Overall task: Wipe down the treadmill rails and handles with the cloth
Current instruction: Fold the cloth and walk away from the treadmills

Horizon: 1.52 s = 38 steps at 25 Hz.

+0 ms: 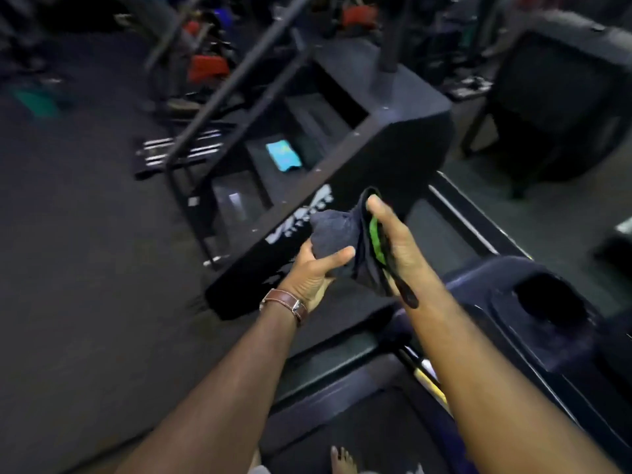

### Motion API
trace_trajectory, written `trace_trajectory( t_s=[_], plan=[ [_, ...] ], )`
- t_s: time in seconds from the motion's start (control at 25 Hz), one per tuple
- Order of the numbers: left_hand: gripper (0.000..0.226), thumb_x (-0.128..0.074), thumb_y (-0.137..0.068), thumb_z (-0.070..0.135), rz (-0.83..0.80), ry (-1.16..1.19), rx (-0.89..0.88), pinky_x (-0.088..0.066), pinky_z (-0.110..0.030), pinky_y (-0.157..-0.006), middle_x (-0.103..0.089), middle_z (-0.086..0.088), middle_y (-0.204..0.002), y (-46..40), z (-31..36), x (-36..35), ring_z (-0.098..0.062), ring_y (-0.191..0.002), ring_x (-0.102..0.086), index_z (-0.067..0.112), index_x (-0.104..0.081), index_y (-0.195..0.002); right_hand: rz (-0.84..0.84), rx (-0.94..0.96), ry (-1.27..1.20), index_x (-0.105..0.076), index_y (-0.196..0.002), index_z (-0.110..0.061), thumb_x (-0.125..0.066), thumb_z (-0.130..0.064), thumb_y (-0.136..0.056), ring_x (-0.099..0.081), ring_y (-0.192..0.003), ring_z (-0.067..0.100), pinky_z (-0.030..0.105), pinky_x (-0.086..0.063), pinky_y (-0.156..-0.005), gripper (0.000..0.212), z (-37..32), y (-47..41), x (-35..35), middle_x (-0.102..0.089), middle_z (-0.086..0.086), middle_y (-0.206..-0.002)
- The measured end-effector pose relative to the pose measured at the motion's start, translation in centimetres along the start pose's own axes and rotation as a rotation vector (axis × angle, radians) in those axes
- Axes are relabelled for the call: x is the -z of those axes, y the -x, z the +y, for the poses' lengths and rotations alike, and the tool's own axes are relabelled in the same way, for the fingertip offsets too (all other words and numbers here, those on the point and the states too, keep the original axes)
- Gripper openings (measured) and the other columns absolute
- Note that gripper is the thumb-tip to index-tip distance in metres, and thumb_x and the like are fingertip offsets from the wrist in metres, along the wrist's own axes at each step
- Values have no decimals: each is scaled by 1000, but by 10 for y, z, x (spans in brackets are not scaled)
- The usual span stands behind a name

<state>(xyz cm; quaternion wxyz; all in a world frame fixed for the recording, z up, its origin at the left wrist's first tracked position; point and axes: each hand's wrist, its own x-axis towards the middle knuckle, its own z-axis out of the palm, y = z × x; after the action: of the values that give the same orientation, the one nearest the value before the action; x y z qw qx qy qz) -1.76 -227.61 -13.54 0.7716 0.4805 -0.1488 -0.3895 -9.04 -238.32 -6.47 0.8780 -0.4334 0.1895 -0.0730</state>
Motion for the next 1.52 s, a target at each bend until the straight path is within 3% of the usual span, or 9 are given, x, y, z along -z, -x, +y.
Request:
trace_trajectory(
  t_s=[0.12,0.28,0.48,0.64,0.76,0.92,1.16,1.36,1.52],
  plan=[
    [50,-83,-64,18,319,104,-228,-44,-57,-98,-66,-14,-113,50,33,46,-31,-107,-61,14,-68,-111,-96,16,198,-60,-102,1,-70,-4,-67,-65,-73,31,43,-55,-74,37,33,-23,-59,-66,20,-86],
    [55,-85,-62,14,786,165,-439,-51,-51,-93,-69,-18,-111,135,67,105,-35,-104,-65,0,-66,-112,-270,-15,335,-64,-96,3,-63,-2,-68,-62,-71,31,37,-52,-68,28,93,-21,-152,-62,21,-82],
    [29,-80,-65,16,1239,239,-677,-55,-34,-73,-72,-10,-88,304,105,189,-23,-82,-66,7,-73,-91,-635,80,619,-64,-75,-11,-71,-5,-76,-59,-60,11,24,-49,-56,9,209,32,-300,-63,-2,-65],
    [44,-79,-68,24,1427,385,-853,-50,-36,-80,-67,-14,-98,476,126,264,-26,-89,-64,-2,-70,-103,-939,-148,615,-68,-79,-17,-71,-18,-85,-63,-73,11,29,-49,-66,7,332,102,-423,-67,0,-80],
    [63,-80,-64,34,1555,484,-934,-47,-38,-85,-67,-14,-110,612,130,318,-27,-97,-63,-1,-67,-115,-1095,-500,536,-64,-109,7,-70,-23,-86,-69,-96,25,40,-54,-86,38,434,175,-513,-72,11,-103],
    [50,-71,-79,31,1698,582,-1066,-50,-34,-82,-65,-15,-122,761,122,365,-27,-101,-65,3,-65,-121,-1258,-476,493,-66,-87,0,-71,-9,-87,-63,-71,17,26,-51,-63,10,537,270,-605,-68,7,-76],
    [38,-75,-79,37,2014,617,-1100,-45,-28,-62,-71,0,-98,913,117,447,-18,-79,-65,23,-63,-113,-1259,-593,455,-67,-104,10,-79,-5,-79,-65,-77,22,31,-55,-70,32,678,354,-721,-70,18,-90],
    [50,-78,-79,27,2012,574,-1153,-53,-47,-83,-68,3,-120,1015,133,563,-17,-103,-66,34,-57,-123,-1375,-677,454,-66,-105,11,-74,-3,-84,-63,-74,20,29,-53,-67,26,816,382,-843,-70,15,-86],
    [56,-74,-82,9,2090,595,-1299,-57,-37,-79,-66,-2,-124,1095,167,646,-23,-112,-64,23,-54,-132,-1479,-725,492,-69,-99,6,-67,0,-90,-67,-72,18,28,-55,-66,12,900,424,-941,-73,10,-82]
  ],
)
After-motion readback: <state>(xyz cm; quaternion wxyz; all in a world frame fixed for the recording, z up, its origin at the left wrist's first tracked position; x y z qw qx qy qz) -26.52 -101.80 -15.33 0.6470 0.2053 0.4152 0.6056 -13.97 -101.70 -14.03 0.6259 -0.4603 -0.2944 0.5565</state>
